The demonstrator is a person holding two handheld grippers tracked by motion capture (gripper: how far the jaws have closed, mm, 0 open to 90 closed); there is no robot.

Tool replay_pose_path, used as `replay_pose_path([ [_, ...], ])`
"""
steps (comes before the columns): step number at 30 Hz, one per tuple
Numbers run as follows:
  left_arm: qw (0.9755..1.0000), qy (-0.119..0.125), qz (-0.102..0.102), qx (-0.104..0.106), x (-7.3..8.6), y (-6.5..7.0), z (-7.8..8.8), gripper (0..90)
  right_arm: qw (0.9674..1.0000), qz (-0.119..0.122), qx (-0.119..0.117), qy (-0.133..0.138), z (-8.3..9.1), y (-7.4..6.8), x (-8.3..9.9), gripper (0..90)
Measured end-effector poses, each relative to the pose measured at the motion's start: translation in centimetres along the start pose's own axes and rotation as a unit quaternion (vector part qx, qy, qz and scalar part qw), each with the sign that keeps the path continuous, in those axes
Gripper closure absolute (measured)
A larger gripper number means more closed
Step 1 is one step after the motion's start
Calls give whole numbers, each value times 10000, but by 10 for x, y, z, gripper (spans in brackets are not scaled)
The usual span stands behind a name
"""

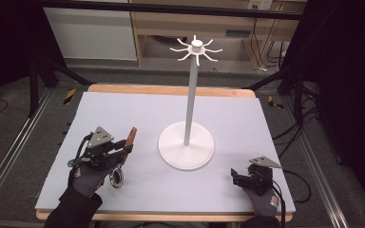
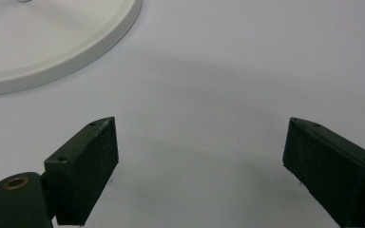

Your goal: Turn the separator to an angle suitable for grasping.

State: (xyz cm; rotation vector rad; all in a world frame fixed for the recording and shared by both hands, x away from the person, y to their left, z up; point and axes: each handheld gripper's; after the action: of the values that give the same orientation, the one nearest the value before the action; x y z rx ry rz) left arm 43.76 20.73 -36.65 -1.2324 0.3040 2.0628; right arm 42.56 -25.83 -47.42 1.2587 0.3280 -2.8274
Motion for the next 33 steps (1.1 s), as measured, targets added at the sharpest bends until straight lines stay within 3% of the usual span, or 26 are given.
replay_pose_path([
  [9,9991,419,21,-100,-6,1,15,676,10000,-1,0,17,0,0,0,118],
  [17,9968,761,17,-236,-12,0,28,677,10000,-27,-11,22,1,-1,0,118],
  [33,9900,1358,114,-358,-31,-10,53,677,10000,9,-25,94,2,1,1,118],
])
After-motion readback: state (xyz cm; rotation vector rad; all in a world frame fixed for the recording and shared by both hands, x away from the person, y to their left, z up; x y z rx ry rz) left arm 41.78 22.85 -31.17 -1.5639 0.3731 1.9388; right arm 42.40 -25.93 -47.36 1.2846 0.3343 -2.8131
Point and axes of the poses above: each handheld gripper's, and its own axes: z roughly backward along the jaws, x roughly out of its underside, y roughly to its right, and after that the axes turned 12 degrees about -z, right-handed
